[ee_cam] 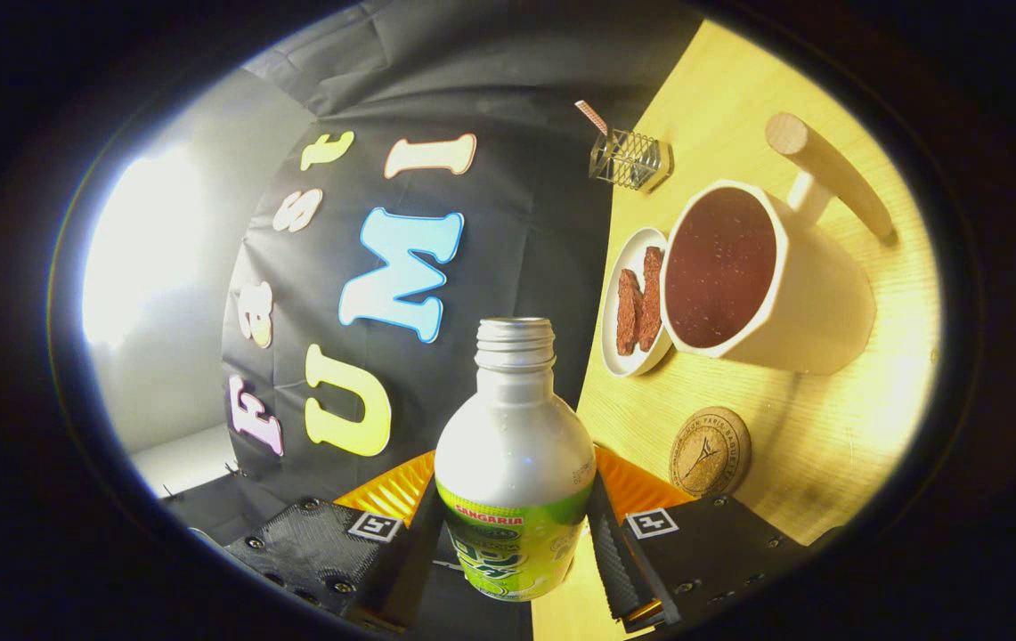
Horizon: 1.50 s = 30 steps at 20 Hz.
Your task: Take the bottle from table, then pour the juice into the cup, finally place the bottle on the coaster
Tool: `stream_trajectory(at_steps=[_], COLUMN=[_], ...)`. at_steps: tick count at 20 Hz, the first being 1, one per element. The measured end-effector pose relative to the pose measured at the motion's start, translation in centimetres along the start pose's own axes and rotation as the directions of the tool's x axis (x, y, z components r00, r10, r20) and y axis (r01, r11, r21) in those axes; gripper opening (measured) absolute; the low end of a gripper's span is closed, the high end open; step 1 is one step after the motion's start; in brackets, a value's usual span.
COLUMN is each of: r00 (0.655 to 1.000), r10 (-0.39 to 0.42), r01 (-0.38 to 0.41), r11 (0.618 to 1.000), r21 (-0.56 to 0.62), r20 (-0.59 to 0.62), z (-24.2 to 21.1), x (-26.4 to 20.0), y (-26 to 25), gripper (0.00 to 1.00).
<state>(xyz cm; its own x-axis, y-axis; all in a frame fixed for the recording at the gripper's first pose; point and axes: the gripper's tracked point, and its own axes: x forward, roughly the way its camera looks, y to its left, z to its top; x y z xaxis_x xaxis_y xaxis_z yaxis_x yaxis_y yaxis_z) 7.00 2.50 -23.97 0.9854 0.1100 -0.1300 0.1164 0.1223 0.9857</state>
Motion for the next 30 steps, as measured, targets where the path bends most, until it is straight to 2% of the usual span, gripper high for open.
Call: stream_trajectory(at_steps=[10, 30], r00=[0.999, 0.998], r10=[0.017, 0.024], r01=[-0.022, -0.039], r11=[0.989, 0.954], r21=[0.147, 0.297], r20=[0.035, 0.056], z=[0.78, 0.72], x=[0.18, 0.9], y=[0.72, 0.91], gripper=[0.76, 0.76])
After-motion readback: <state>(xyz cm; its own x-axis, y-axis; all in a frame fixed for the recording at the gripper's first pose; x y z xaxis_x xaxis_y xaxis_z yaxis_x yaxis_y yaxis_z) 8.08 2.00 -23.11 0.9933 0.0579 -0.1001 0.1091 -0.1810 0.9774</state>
